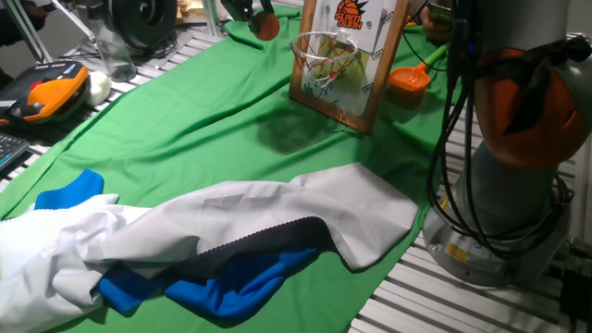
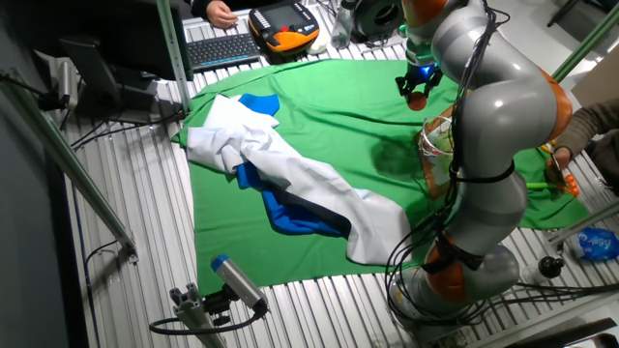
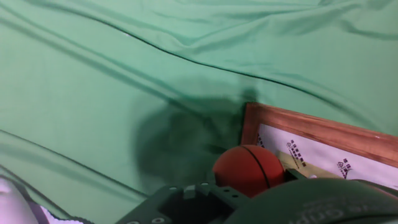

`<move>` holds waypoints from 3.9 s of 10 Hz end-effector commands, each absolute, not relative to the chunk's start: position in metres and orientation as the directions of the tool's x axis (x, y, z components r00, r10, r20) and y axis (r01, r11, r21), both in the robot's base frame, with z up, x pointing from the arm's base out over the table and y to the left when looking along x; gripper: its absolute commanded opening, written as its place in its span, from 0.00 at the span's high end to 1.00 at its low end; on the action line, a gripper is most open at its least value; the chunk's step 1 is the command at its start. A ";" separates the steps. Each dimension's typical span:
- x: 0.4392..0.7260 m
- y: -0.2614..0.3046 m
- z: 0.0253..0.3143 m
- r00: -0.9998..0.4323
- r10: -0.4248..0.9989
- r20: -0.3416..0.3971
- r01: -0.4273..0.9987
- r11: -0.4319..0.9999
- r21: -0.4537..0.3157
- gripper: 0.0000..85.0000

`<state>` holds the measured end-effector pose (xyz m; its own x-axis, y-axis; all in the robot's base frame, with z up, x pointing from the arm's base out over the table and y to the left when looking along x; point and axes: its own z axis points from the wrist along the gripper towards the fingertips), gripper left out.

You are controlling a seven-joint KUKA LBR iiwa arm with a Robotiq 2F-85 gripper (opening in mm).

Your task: Grab a basketball, release it and shoot it into the basket

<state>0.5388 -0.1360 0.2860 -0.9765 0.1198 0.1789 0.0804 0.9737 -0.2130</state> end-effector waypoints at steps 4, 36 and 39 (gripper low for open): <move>0.537 -0.137 0.287 -0.972 0.107 0.208 0.061 0.974 -0.218 1.00; 0.465 -0.178 0.265 -0.989 0.073 0.127 0.038 0.964 -0.262 0.20; 0.473 -0.162 0.260 -0.986 0.070 0.150 0.036 0.976 -0.216 0.60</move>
<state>0.4739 -0.1616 0.2591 -0.9858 0.0689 0.1529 0.0348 0.9758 -0.2157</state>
